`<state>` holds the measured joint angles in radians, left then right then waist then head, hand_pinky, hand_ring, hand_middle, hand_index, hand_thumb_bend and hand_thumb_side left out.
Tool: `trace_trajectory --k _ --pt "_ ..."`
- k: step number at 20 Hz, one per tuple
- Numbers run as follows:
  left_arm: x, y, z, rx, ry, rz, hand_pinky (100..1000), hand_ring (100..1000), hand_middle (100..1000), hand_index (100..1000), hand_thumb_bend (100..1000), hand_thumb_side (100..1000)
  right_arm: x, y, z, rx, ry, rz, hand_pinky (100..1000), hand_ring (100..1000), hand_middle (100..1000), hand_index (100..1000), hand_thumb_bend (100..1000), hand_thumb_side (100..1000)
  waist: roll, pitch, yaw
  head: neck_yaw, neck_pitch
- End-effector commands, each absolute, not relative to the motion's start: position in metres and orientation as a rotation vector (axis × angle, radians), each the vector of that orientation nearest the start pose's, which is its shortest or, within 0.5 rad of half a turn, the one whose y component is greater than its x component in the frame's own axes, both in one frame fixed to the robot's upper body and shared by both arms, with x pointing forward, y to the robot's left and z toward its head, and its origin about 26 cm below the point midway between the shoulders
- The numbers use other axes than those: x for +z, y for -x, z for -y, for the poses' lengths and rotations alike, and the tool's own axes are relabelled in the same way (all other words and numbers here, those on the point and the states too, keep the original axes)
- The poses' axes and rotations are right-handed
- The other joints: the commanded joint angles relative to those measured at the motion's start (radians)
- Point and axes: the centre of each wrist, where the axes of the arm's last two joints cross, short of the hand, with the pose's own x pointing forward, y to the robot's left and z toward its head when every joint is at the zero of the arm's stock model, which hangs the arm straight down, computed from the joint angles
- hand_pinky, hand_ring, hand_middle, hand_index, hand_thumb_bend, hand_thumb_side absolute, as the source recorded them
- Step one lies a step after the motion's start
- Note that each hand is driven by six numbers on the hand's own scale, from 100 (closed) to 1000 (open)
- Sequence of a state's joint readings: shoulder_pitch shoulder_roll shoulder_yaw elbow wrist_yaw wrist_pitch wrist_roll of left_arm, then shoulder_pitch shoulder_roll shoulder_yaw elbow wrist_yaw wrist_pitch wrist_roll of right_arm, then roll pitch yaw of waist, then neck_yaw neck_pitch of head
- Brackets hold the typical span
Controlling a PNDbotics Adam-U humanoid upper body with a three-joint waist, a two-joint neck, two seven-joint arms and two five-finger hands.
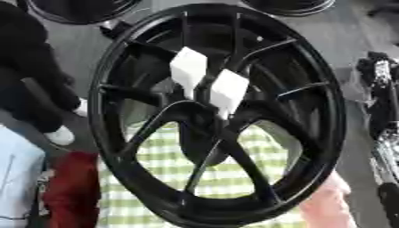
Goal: Pull the pin out of the wheel hub.
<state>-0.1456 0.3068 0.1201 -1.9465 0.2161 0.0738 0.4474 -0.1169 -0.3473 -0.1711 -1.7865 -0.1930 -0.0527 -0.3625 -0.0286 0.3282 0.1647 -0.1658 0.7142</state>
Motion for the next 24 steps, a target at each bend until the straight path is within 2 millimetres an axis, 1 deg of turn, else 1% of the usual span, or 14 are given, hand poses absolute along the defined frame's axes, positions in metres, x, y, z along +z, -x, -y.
trace_trajectory --k 1,6,8,10,12,14,17,21,22,23,24 --pt "0.159 -0.287 -0.308 0.345 -0.358 2.035 615 825 897 772 237 901 0.125 -0.293 0.344 -0.266 0.433 2.018 943 819 686 778 100 701 -0.001 -0.027 -0.001 0.005 -0.008" --pt "0.161 -0.287 -0.309 0.333 -0.365 2.039 614 830 894 767 230 895 0.125 -0.292 0.344 -0.265 0.430 2.015 943 819 686 778 100 707 -0.004 -0.029 0.000 0.000 -0.005" --pt "0.165 -0.288 -0.310 0.307 -0.373 2.048 615 831 892 765 224 889 0.124 -0.292 0.344 -0.264 0.429 2.014 943 820 686 778 100 701 -0.005 -0.030 -0.001 -0.001 -0.003" --pt "0.173 -0.289 -0.311 0.257 -0.382 2.075 615 831 890 763 215 872 0.124 -0.292 0.344 -0.264 0.429 2.014 944 820 686 778 100 700 -0.005 -0.032 -0.002 -0.002 0.000" --pt "0.191 -0.291 -0.313 0.164 -0.392 2.121 617 831 890 765 203 846 0.124 -0.291 0.345 -0.260 0.428 2.011 944 820 686 778 100 699 -0.004 -0.036 -0.004 -0.004 0.006" --pt "0.216 -0.293 -0.315 0.012 -0.416 2.170 619 832 890 767 189 832 0.123 -0.291 0.345 -0.253 0.428 2.007 944 820 686 778 100 698 -0.001 -0.042 -0.005 -0.007 0.012" --pt "0.253 -0.292 -0.318 -0.304 -0.479 2.181 630 831 883 775 173 808 0.122 -0.289 0.347 -0.241 0.433 2.000 944 820 686 778 100 697 0.006 -0.052 -0.008 -0.013 0.020" --pt "0.296 -0.288 -0.320 -0.703 -0.563 2.084 648 825 870 789 183 789 0.120 -0.287 0.349 -0.230 0.443 1.987 945 820 686 778 100 696 0.015 -0.065 -0.013 -0.017 0.026" --pt "0.306 -0.286 -0.320 -0.796 -0.584 2.047 658 824 868 793 184 787 0.119 -0.287 0.349 -0.226 0.444 1.985 945 819 686 778 100 721 0.016 -0.068 -0.015 -0.018 0.027" --pt "0.314 -0.285 -0.320 -0.879 -0.600 2.015 662 823 865 799 189 781 0.119 -0.287 0.350 -0.224 0.445 1.984 944 819 686 778 100 694 0.017 -0.070 -0.017 -0.019 0.027" --pt "0.322 -0.284 -0.319 -0.964 -0.612 1.979 671 824 864 805 192 774 0.119 -0.286 0.350 -0.221 0.445 1.983 944 819 686 778 100 693 0.017 -0.073 -0.020 -0.018 0.027"
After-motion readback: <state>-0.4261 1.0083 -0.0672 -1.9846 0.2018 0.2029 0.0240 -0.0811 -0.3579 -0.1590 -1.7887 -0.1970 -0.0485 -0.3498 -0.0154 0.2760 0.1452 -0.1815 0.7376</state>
